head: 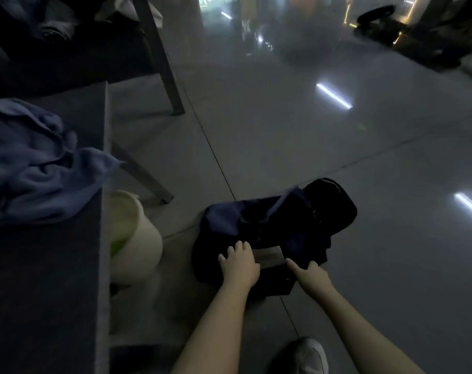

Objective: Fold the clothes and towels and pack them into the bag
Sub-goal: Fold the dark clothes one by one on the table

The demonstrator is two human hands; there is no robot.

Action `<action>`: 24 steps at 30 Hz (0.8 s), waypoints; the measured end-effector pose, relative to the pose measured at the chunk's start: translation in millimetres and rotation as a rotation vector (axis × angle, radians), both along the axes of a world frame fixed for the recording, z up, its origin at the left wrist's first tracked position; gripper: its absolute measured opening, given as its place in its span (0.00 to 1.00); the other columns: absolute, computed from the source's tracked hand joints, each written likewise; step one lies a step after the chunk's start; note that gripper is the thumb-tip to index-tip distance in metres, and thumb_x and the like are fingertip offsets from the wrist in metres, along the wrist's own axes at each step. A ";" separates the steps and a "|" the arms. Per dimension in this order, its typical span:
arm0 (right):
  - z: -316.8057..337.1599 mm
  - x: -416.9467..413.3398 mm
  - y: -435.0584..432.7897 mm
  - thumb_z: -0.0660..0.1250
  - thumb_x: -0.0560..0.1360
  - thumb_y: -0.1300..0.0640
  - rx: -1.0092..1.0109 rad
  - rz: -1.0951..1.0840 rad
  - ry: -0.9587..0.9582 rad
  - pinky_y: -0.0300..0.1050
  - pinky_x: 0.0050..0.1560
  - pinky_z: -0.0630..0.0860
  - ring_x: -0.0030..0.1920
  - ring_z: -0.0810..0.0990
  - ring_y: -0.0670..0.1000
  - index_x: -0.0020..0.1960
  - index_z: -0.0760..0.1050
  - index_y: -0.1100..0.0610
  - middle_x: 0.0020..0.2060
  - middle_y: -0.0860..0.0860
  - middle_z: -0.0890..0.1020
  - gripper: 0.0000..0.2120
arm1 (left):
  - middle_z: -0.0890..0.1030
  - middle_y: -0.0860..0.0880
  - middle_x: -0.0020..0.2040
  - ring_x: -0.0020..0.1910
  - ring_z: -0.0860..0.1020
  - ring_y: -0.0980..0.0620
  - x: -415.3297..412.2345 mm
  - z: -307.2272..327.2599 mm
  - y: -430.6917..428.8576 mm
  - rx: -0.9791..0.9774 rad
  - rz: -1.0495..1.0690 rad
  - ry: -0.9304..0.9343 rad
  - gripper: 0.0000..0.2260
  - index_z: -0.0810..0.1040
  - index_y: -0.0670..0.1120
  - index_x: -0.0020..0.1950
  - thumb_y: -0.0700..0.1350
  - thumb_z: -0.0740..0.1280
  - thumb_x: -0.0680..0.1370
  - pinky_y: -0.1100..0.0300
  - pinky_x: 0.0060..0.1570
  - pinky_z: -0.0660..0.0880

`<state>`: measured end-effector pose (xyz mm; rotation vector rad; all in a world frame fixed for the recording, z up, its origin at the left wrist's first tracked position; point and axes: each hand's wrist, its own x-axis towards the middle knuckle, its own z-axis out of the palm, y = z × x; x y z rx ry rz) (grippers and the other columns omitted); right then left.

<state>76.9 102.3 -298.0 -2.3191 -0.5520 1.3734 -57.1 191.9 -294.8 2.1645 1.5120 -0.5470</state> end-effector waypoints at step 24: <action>-71.5 20.0 9.9 0.67 0.72 0.61 0.224 -0.291 0.140 0.45 0.36 0.67 0.34 0.73 0.53 0.36 0.67 0.59 0.32 0.56 0.73 0.10 | 0.69 0.48 0.67 0.70 0.62 0.46 -14.6 -86.2 72.8 0.258 -0.163 0.184 0.17 0.67 0.48 0.68 0.46 0.62 0.79 0.45 0.71 0.55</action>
